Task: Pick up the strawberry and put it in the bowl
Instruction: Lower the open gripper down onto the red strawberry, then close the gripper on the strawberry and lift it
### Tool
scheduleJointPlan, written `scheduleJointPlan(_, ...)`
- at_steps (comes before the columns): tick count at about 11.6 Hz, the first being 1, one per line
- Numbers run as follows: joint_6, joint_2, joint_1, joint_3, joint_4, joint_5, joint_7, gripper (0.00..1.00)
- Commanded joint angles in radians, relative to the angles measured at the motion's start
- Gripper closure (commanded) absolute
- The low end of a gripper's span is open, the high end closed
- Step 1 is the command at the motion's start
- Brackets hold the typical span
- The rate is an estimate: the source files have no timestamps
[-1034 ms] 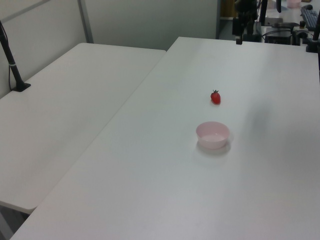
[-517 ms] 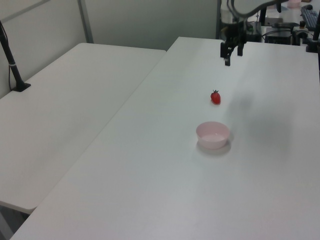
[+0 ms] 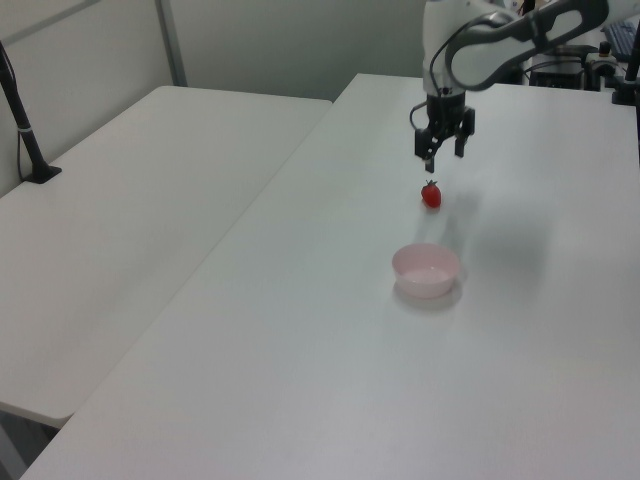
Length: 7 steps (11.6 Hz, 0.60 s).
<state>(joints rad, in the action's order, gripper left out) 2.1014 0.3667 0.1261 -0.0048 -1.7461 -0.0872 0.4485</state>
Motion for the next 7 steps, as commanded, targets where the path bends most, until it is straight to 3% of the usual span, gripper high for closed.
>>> scheduleJointPlan(1,0.119,0.066,-0.014,0.031,-0.006,0.0,0.116,0.18)
scheduleJointPlan(2,0.143,0.08,-0.019,0.034,-0.006,-0.005,0.13,0.2)
scheduleJointPlan(3,0.153,0.083,-0.02,0.035,-0.006,-0.005,0.133,0.28)
scheduleJointPlan(5,0.155,0.084,-0.022,0.039,-0.006,-0.006,0.128,0.58)
scheduleJointPlan(7,0.137,0.068,-0.022,0.045,-0.01,-0.051,0.077,0.71)
